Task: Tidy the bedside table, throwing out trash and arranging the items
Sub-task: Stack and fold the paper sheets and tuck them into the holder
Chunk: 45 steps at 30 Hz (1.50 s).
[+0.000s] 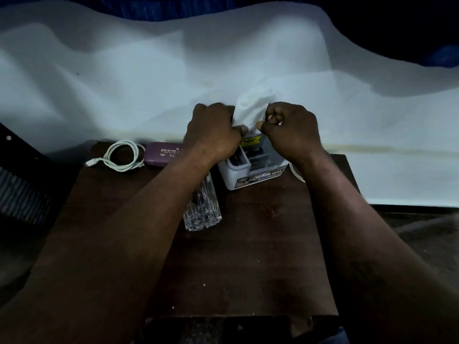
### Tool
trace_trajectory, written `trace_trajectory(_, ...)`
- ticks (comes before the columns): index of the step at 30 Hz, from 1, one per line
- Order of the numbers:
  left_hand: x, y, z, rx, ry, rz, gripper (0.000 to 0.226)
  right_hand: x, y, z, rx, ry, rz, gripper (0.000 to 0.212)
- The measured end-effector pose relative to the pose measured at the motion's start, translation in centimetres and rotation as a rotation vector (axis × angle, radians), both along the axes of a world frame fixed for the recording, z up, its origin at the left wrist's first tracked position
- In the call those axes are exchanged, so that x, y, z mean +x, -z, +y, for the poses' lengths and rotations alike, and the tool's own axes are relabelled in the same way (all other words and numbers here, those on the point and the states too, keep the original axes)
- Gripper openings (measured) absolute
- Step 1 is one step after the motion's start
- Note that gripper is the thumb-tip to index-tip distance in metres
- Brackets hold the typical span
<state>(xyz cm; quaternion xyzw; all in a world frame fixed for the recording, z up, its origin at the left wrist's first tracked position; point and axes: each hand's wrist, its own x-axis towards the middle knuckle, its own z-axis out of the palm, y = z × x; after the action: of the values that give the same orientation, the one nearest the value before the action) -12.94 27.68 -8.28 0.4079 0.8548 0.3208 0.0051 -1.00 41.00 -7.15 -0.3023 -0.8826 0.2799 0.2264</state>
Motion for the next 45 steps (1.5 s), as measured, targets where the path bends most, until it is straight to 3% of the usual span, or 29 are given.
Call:
trace_trajectory(3, 0.2, -0.2, -0.1, 0.033, 0.025, -0.017, 0.033, 0.0, 0.3, 0.2, -0.026, 0.025, 0.0, 0.033)
trace_trajectory(6, 0.2, -0.5, -0.3, 0.142, -0.007, -0.115, 0.032, -0.1, 0.3, 0.2, -0.025, 0.072, 0.01, 0.029)
trace_trajectory(10, 0.3, -0.4, -0.4, 0.05, -0.013, -0.026, 0.029, -0.3, 0.3, 0.1, 0.01, 0.087, -0.045, 0.025)
trace_trajectory(16, 0.4, -0.2, -0.2, 0.039, -0.007, -0.092, 0.018, -0.3, 0.2, 0.1, -0.051, 0.131, -0.035, 0.026)
trace_trajectory(19, 0.5, -0.1, -0.4, 0.053, -0.052, -0.121, 0.033, 0.2, 0.1, 0.4, -0.085, 0.161, -0.006, 0.022)
trace_trajectory(22, 0.8, -0.1, -0.5, 0.041, -0.031, -0.017, 0.022, 0.7, 0.1, 0.4, -0.079, 0.178, -0.019, 0.02)
trace_trajectory(24, 1.0, -0.3, -0.5, 0.026, -0.031, 0.049, 0.031, 0.9, 0.1, 0.3, -0.081, 0.188, -0.014, 0.019)
trace_trajectory(29, 1.2, -0.7, -1.1, 0.079, -0.074, 0.051, 0.029, 1.8, -0.1, 0.1, -0.083, 0.178, -0.017, 0.017)
trace_trajectory(35, 1.8, -0.4, -1.4, 0.016, -0.052, -0.088, 0.029, 2.8, -0.7, -0.7, -0.049, 0.134, -0.046, 0.006)
trace_trajectory(40, 2.4, -0.7, -1.9, 0.043, -0.073, -0.018, 0.023, 3.8, -1.2, -1.3, -0.023, 0.102, -0.066, 0.003)
trace_trajectory(45, 2.7, -0.9, -2.9, 0.064, -0.137, 0.026, 0.019, 5.3, -1.2, -1.5, -0.033, 0.035, -0.205, 0.021)
